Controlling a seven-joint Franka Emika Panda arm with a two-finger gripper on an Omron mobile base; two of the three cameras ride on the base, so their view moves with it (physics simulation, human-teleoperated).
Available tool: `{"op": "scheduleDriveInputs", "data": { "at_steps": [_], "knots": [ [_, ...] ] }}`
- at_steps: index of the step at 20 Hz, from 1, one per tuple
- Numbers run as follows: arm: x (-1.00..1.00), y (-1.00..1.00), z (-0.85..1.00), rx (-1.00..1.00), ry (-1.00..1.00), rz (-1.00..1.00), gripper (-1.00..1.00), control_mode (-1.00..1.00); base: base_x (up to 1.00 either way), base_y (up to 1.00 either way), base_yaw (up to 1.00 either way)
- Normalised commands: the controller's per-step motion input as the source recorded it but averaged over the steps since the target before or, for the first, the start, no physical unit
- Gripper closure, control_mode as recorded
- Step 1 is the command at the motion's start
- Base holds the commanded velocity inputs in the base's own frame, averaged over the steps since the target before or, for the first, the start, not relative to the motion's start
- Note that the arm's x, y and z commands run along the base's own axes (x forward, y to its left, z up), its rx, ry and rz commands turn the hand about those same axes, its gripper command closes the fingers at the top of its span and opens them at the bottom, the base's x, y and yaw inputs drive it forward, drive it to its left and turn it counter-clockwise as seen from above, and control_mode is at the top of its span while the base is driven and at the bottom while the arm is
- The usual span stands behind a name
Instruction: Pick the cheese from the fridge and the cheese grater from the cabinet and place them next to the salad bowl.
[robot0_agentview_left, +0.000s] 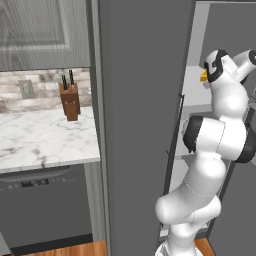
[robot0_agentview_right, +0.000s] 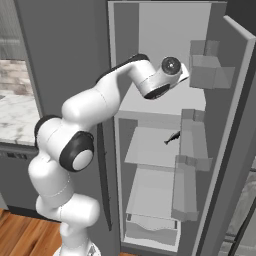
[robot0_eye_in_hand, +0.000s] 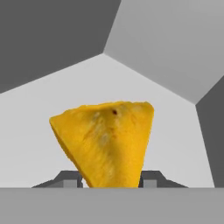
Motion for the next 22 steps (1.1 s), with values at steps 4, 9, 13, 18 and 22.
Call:
{"op": "scheduleDriveInputs", "data": {
  "at_steps": [4,9,13,18,22],
  "knots": [
    [-0.08,0.0,0.1,0.0,0.0,-0.05,1.0,-1.0,0.0,0.0,0.0],
    [-0.18,0.0,0.1,0.0,0.0,-0.04,1.0,-1.0,0.0,0.0,0.0],
    [-0.27,0.0,0.08,0.0,0.0,-0.04,1.0,-1.0,0.0,0.0,0.0],
    [-0.35,0.0,0.07,0.0,-0.02,-0.03,1.0,-1.0,0.0,0.0,0.0],
    [-0.38,0.0,0.03,0.0,-0.05,0.0,1.0,-1.0,0.0,0.0,0.0]
  ]
}}
